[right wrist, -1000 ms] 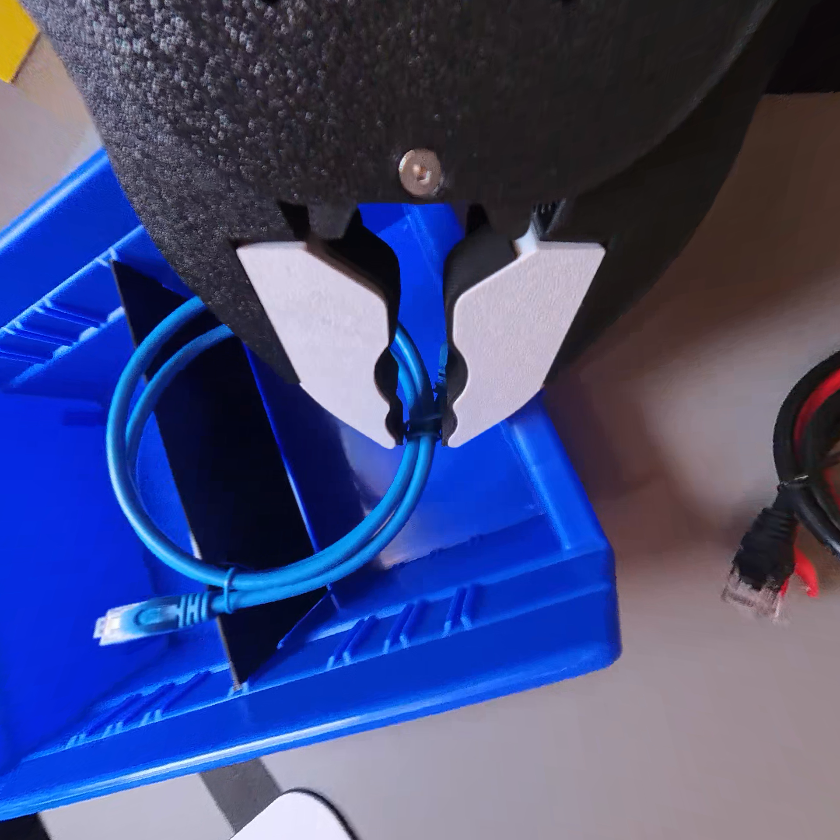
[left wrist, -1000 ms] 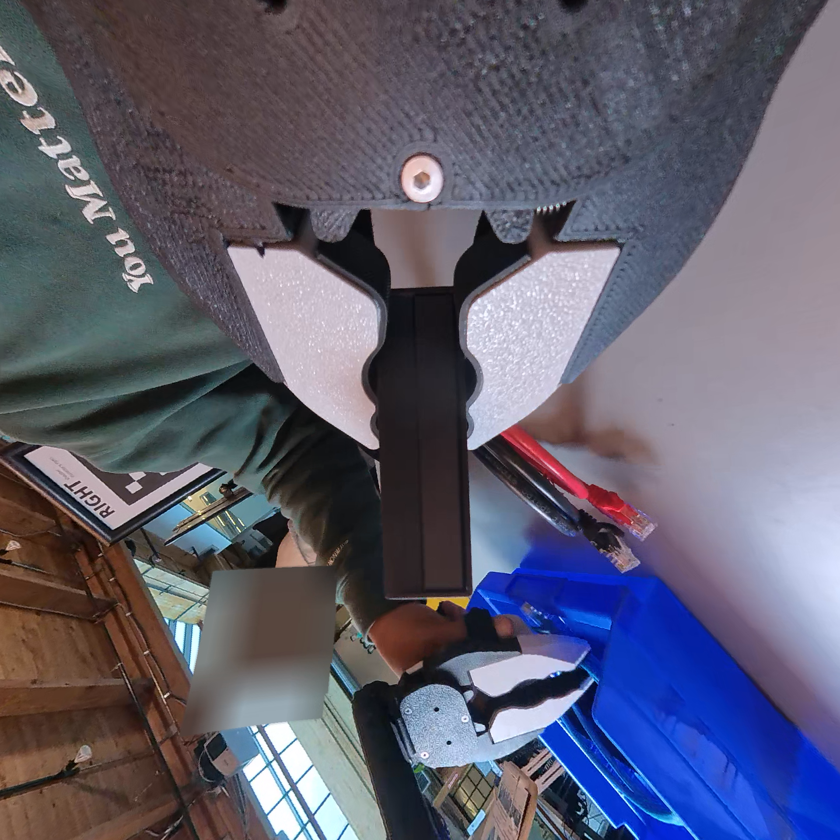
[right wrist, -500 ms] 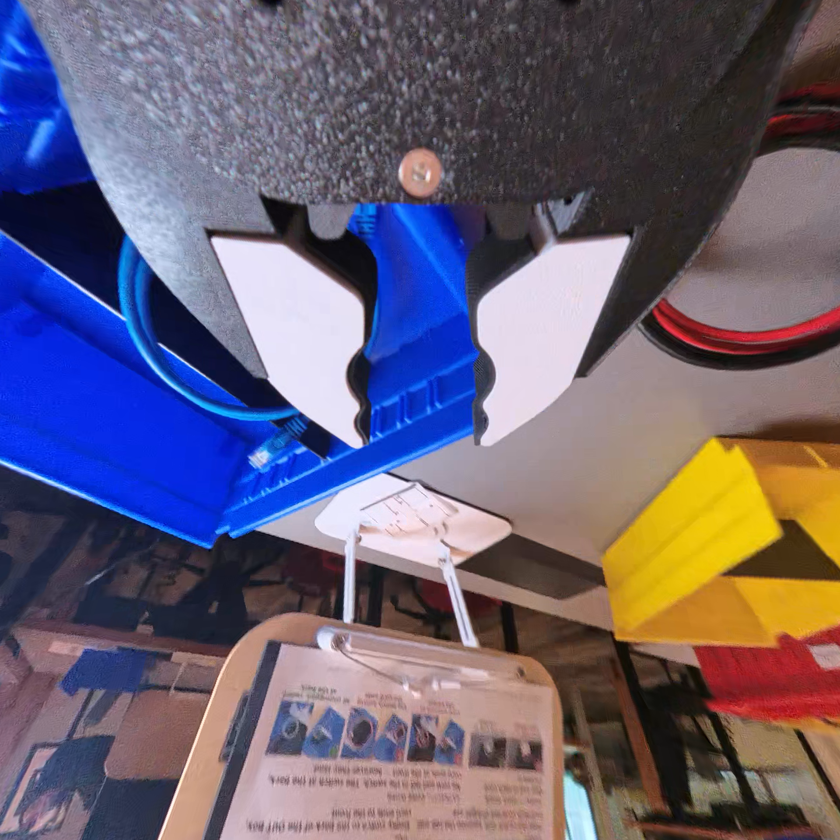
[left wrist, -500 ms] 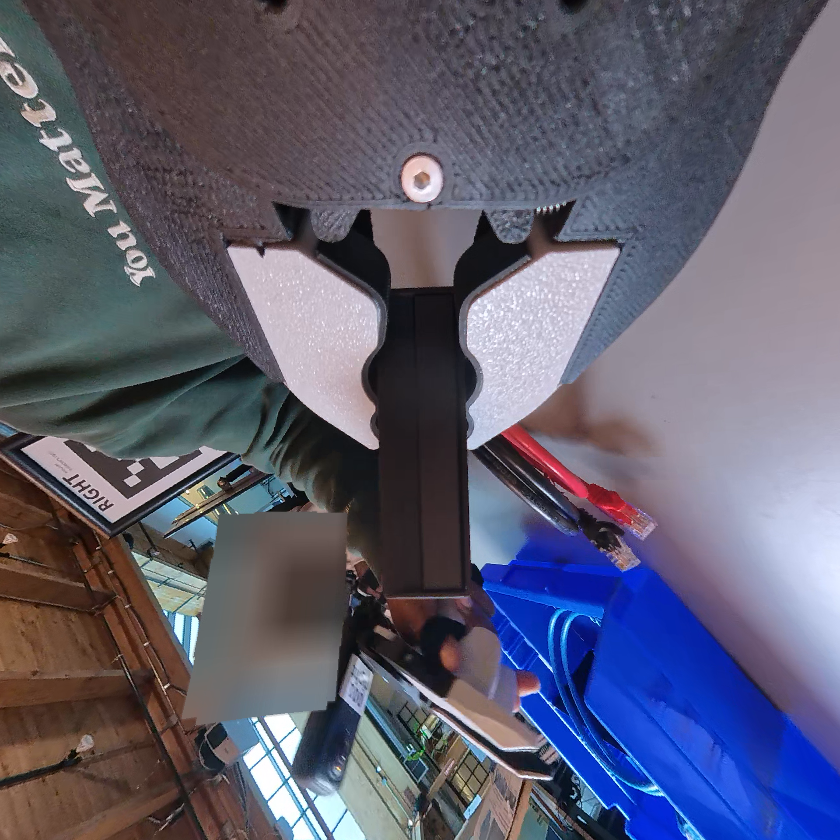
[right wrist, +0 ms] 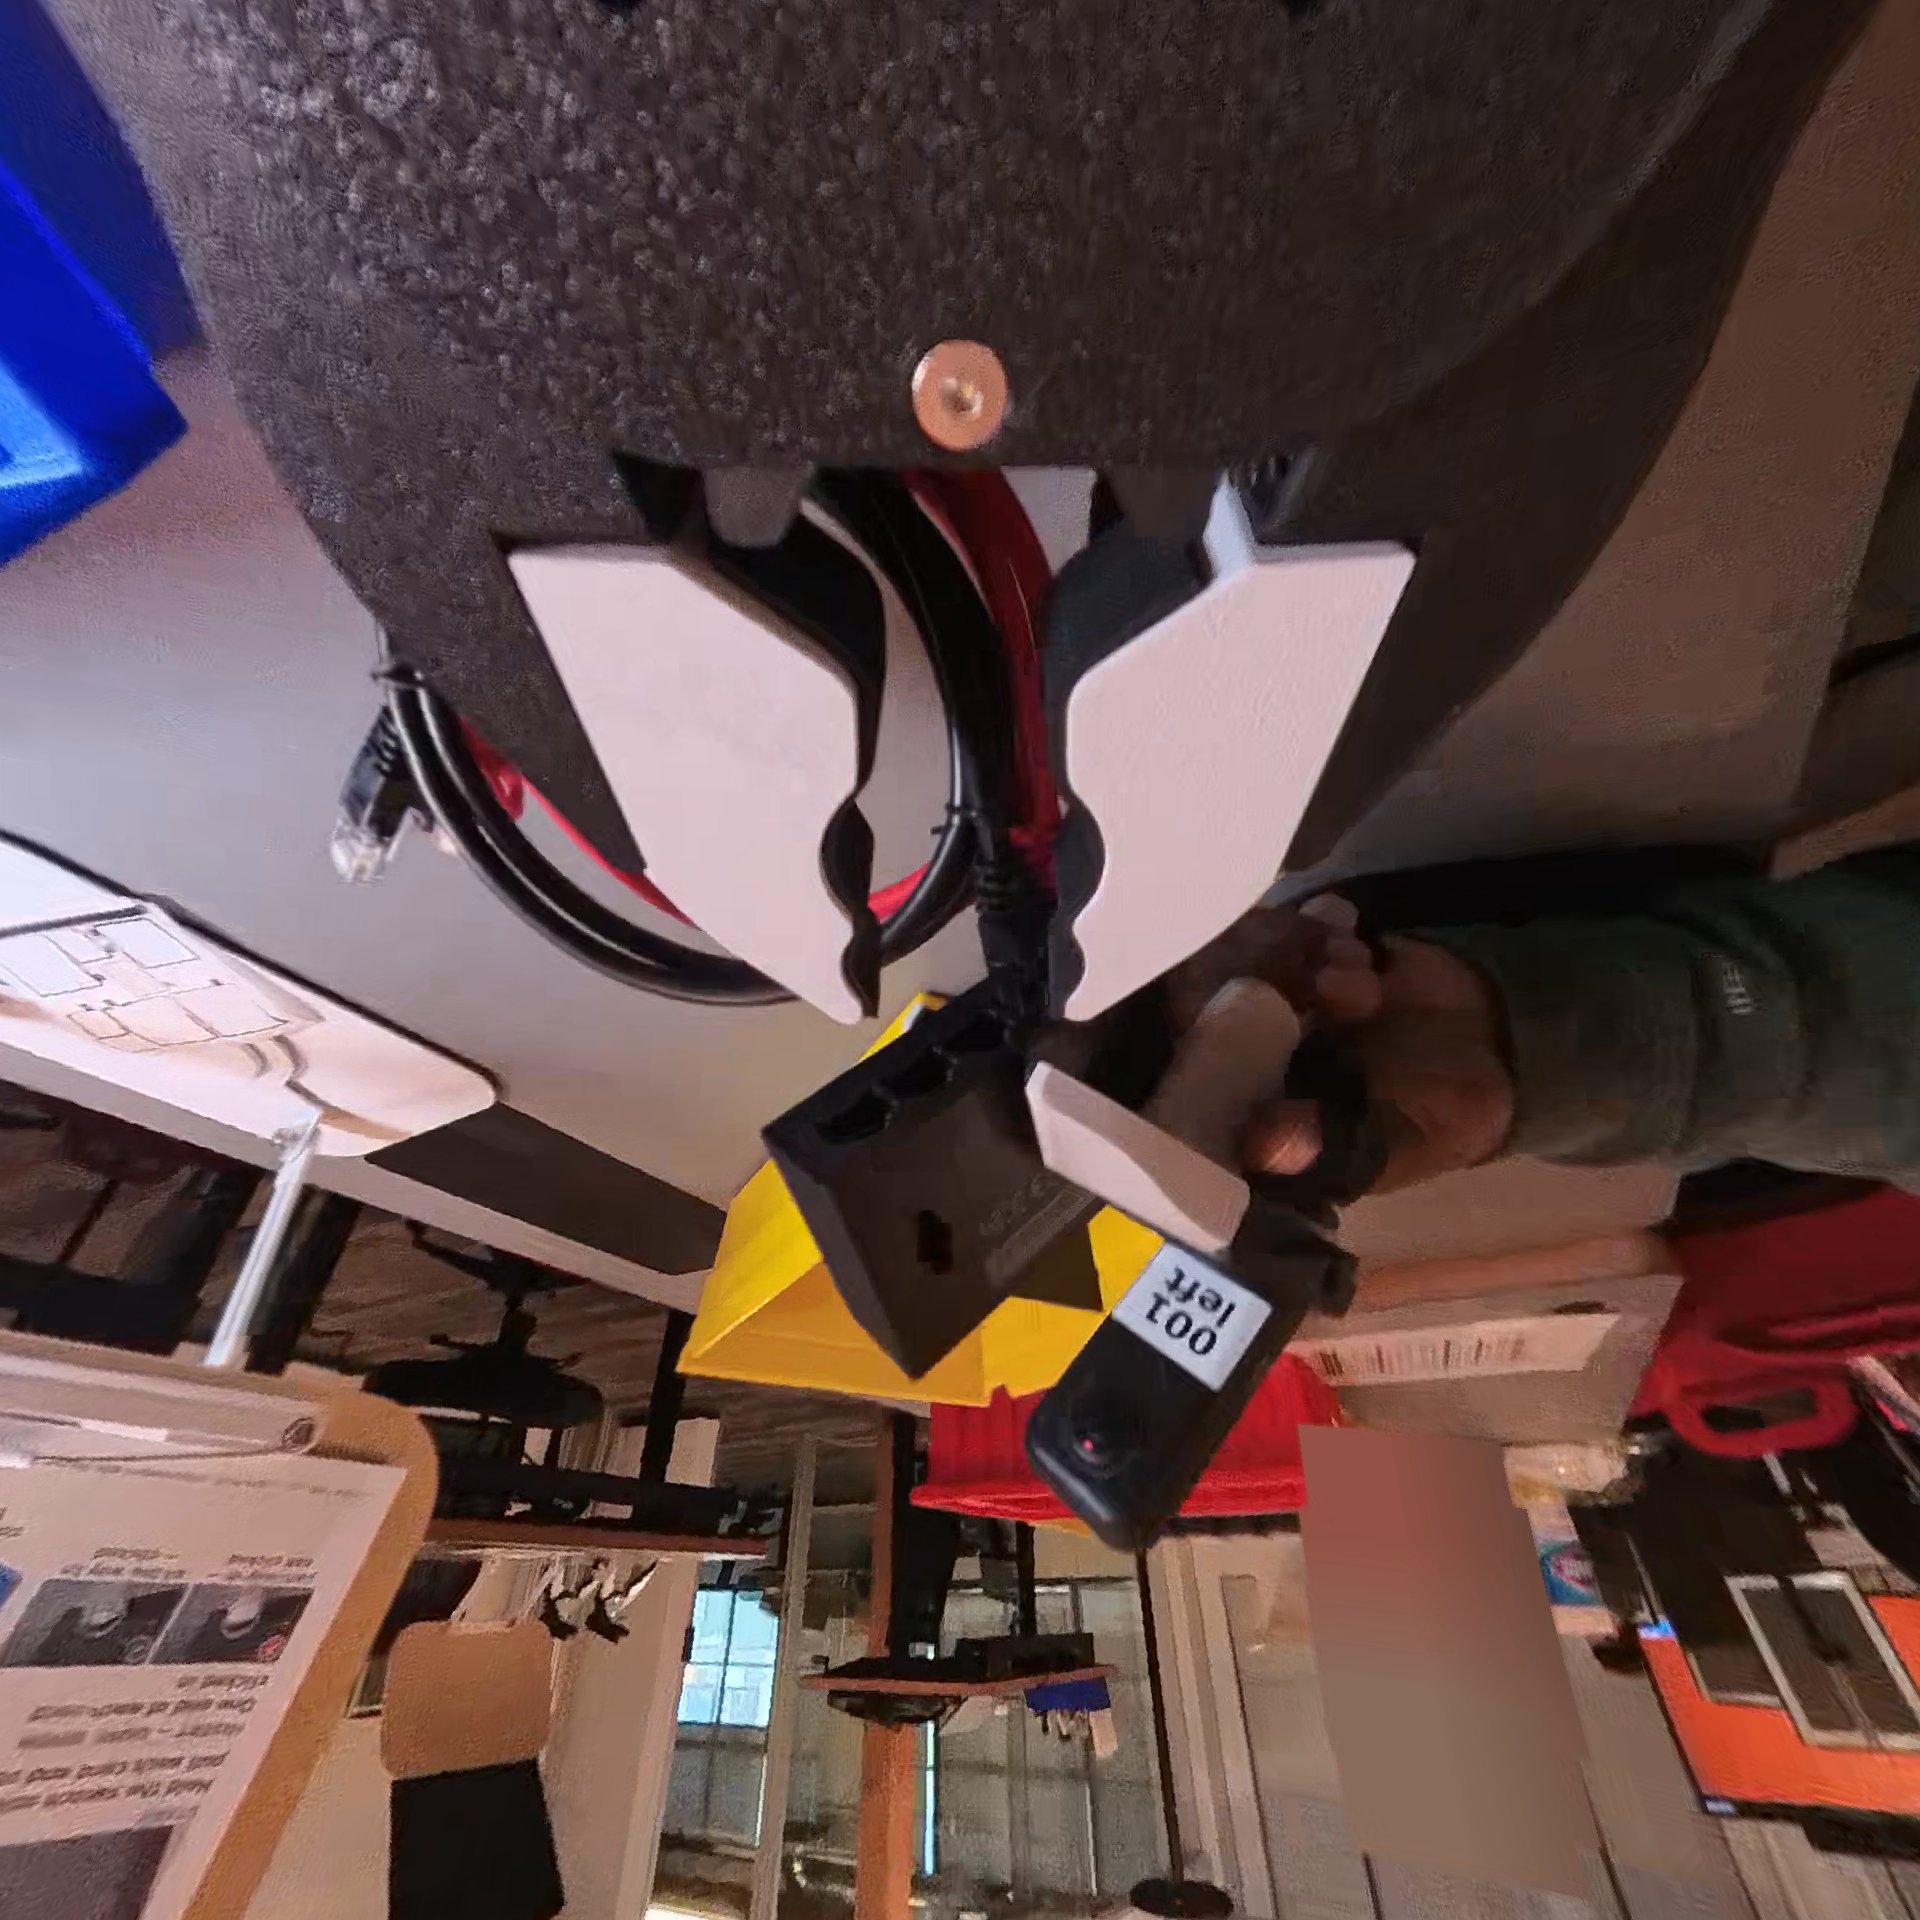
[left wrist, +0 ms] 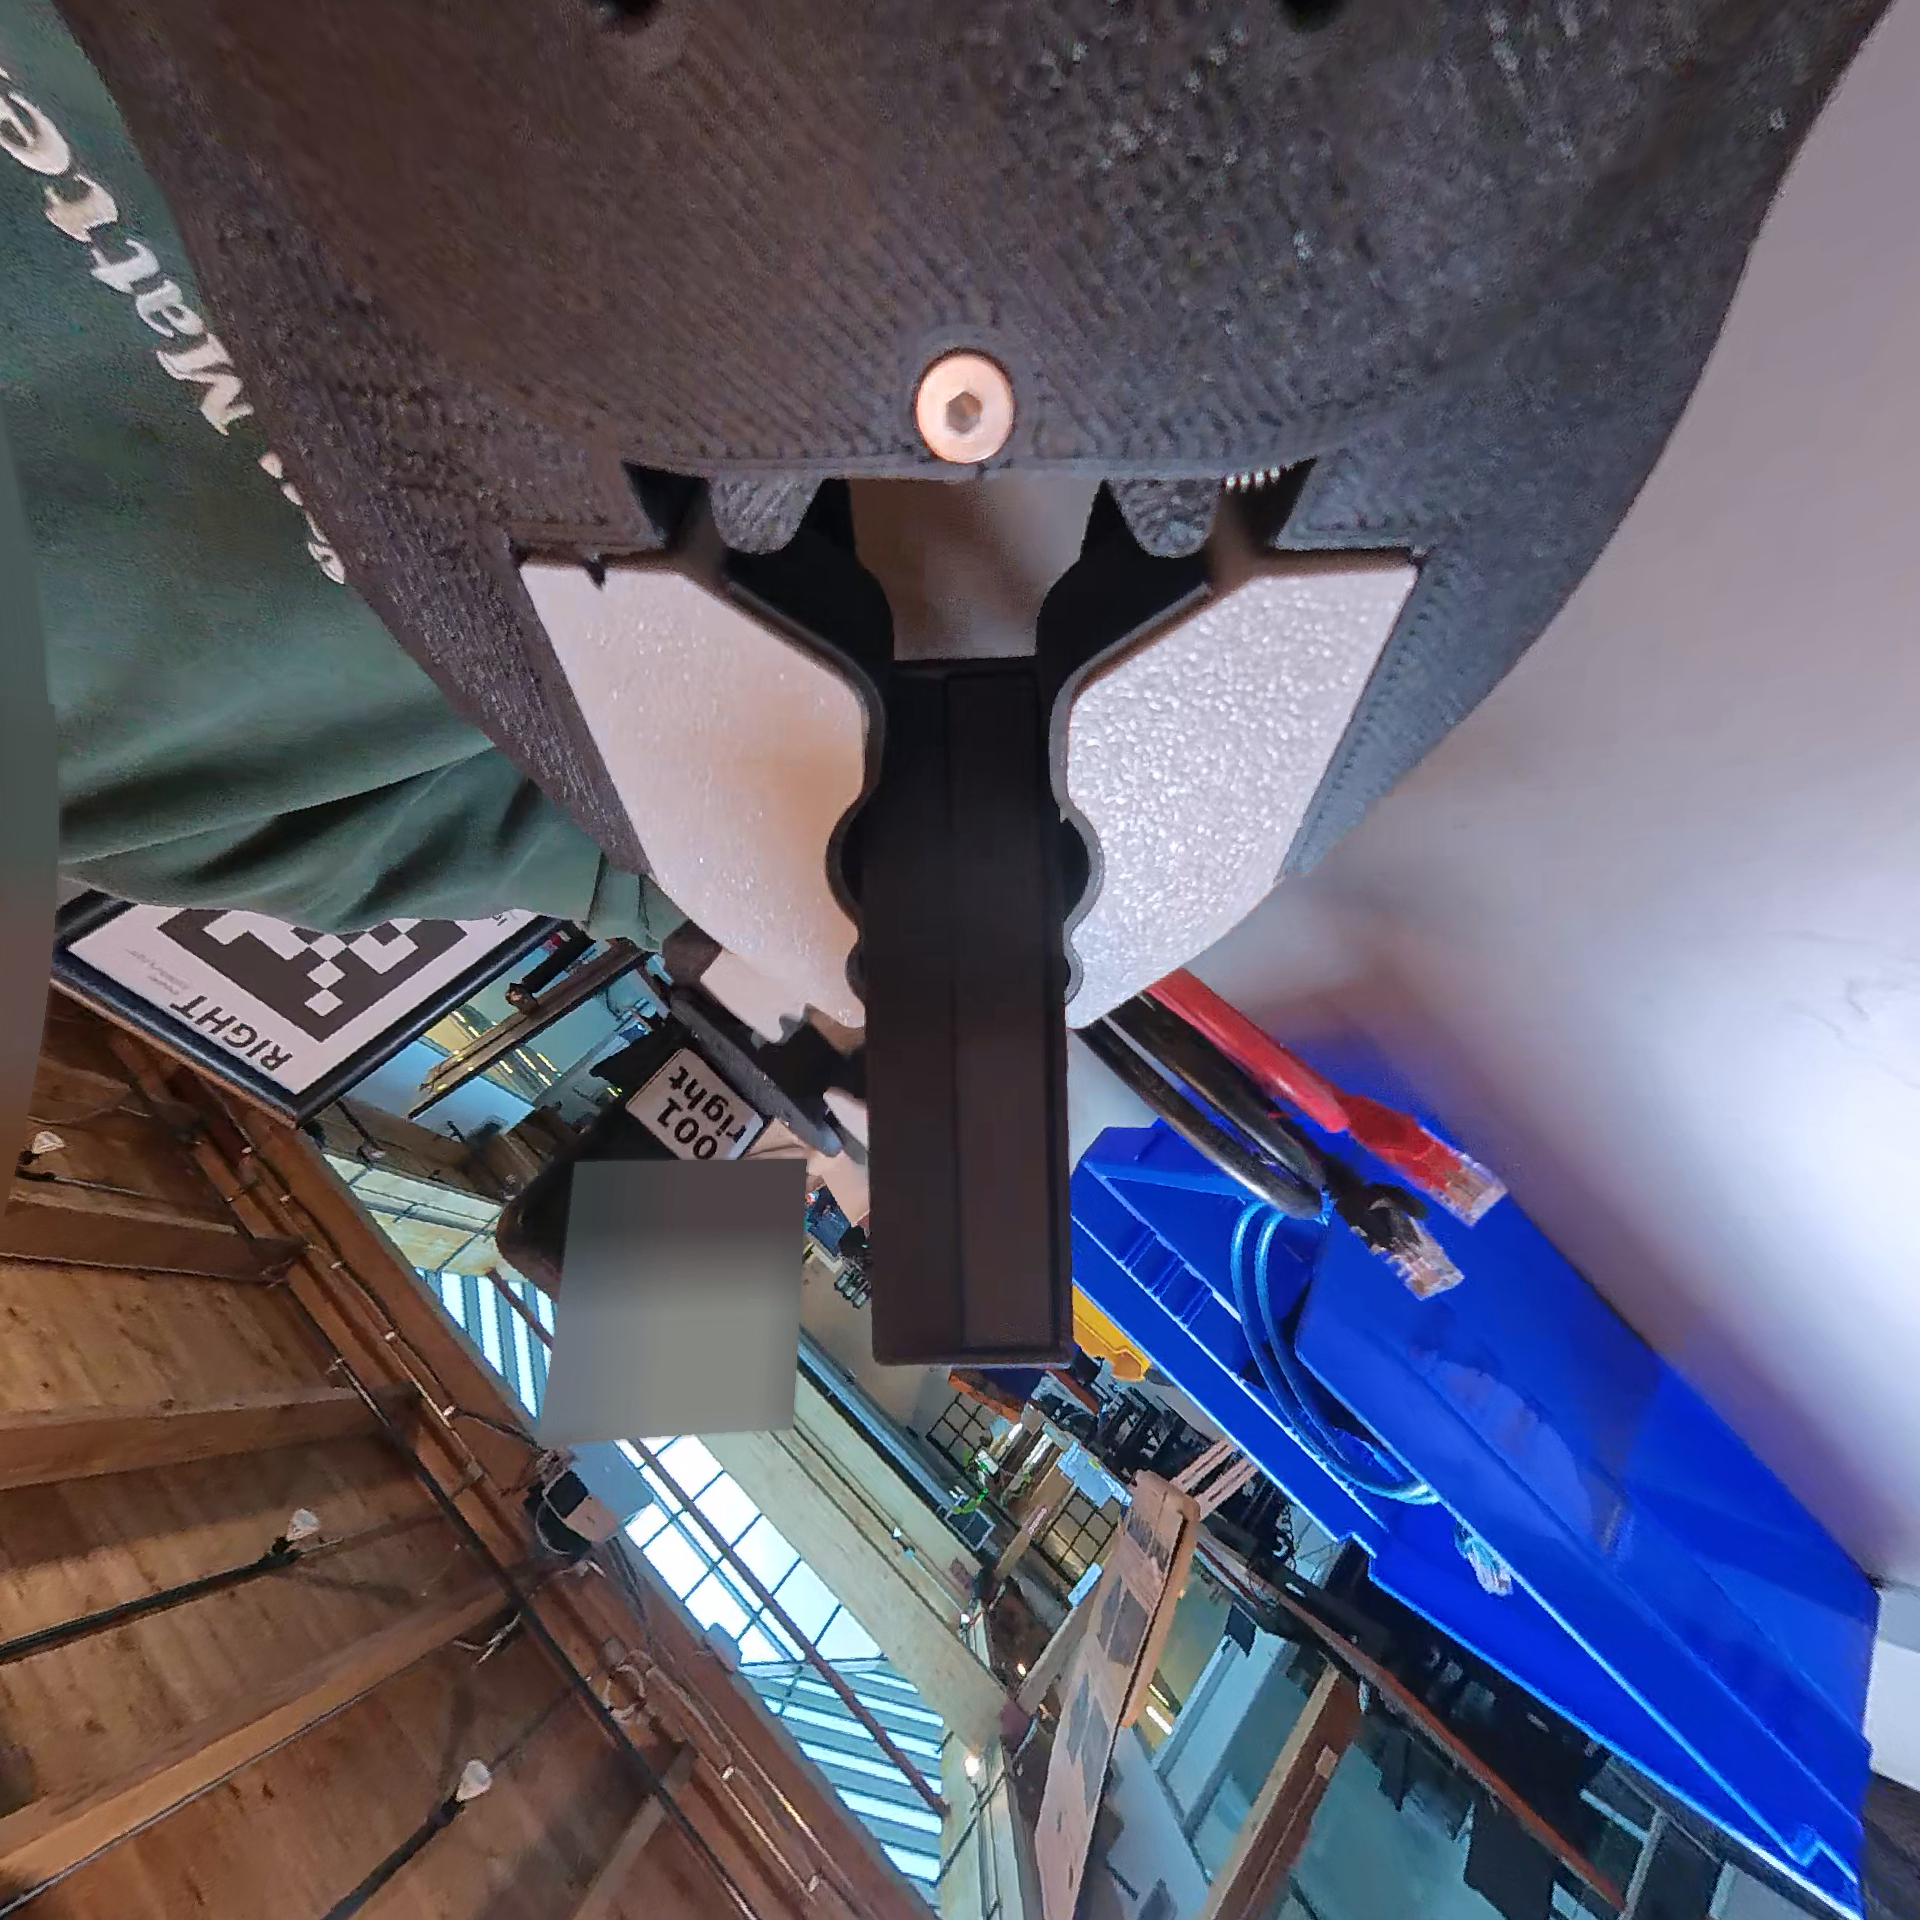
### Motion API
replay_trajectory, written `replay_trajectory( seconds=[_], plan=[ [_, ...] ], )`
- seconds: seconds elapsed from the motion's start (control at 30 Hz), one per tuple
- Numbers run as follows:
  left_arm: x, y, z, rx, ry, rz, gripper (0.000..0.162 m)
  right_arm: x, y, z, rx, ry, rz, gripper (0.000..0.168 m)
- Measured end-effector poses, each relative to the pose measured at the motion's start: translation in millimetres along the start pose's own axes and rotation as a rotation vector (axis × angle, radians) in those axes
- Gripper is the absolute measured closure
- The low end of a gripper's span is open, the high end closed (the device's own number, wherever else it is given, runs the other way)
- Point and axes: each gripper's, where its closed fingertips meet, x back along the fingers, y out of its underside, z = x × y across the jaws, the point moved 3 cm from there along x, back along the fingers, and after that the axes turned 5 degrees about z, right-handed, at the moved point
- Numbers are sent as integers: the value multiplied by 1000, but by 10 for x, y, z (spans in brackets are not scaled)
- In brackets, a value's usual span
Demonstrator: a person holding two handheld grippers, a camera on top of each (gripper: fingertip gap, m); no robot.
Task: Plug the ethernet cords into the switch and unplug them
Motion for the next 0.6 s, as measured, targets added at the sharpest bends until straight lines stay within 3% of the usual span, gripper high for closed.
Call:
replay_trajectory(
  seconds=[0.6],
  plan=[
    [-31, 14, 270, -280, 74, -77, 132, 49, -3, -226, -173, -295, -51, 151]
  ],
)
